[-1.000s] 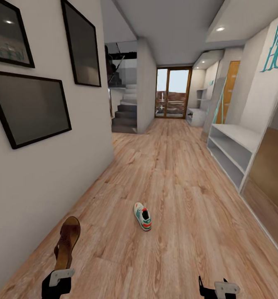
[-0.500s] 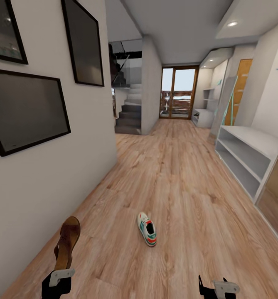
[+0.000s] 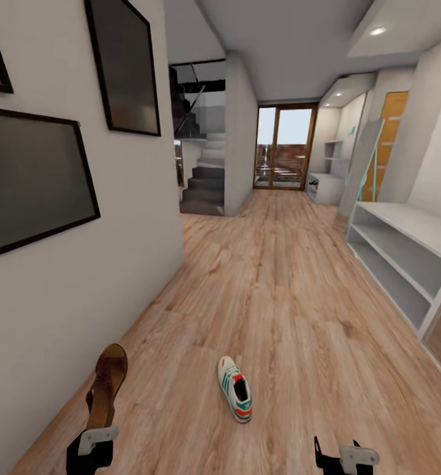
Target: Pick up the two gym shoes and the two sandals from the corridor floor and place them onto the hallstand (shoe rack) in the corridor, making sure they are on the rack and not on the floor. Arrange them so the two gym shoes are next to each other and the two sandals are next to each other.
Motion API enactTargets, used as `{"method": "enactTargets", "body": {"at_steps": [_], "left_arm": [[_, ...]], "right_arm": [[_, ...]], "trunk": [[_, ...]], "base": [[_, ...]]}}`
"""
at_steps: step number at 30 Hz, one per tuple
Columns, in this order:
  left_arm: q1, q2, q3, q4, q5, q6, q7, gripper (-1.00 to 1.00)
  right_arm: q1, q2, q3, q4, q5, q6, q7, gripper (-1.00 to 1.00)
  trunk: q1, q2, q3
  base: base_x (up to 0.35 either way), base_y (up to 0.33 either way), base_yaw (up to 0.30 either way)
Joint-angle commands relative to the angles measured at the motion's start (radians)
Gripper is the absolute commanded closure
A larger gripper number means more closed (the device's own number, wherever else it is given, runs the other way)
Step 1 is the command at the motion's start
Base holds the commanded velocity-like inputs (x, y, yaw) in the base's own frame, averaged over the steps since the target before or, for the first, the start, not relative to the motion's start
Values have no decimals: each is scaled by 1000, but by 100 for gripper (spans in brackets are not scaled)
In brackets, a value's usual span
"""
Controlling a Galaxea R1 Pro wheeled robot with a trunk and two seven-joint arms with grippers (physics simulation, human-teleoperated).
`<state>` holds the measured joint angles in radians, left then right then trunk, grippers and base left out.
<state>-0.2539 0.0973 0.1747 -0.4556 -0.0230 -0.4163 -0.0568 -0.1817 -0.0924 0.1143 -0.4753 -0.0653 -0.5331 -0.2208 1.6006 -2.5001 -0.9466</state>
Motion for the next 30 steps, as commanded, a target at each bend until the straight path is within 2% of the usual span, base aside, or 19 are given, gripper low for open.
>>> {"method": "enactTargets", "body": {"at_steps": [1,9,17,26,30], "left_arm": [[-1,-1,6,0,-5,-3,-6,100],[-1,-1,6,0,-5,-3,-6,100],[-1,-1,6,0,-5,-4,-6,100],[-6,-5,-1,-15,-6,4,-13,100],[-17,-11,-4,-21,-8,15,-19,100]], "right_arm": [[0,-1,8,0,-7,-3,-6,-100],[-1,-1,10,0,-7,-2,-6,-100],[-1,-1,10,0,-7,-2,-6,-100],[-1,0,10,-1,-7,-1,-5,-100],[-1,11,11,-2,-7,0,-3,-100]], "trunk": [[0,0,-1],[0,0,-2],[0,0,-9],[0,0,-18],[0,0,-19]], "base": [[338,0,0],[338,0,13],[327,0,127],[87,0,131],[11,0,32]]}}
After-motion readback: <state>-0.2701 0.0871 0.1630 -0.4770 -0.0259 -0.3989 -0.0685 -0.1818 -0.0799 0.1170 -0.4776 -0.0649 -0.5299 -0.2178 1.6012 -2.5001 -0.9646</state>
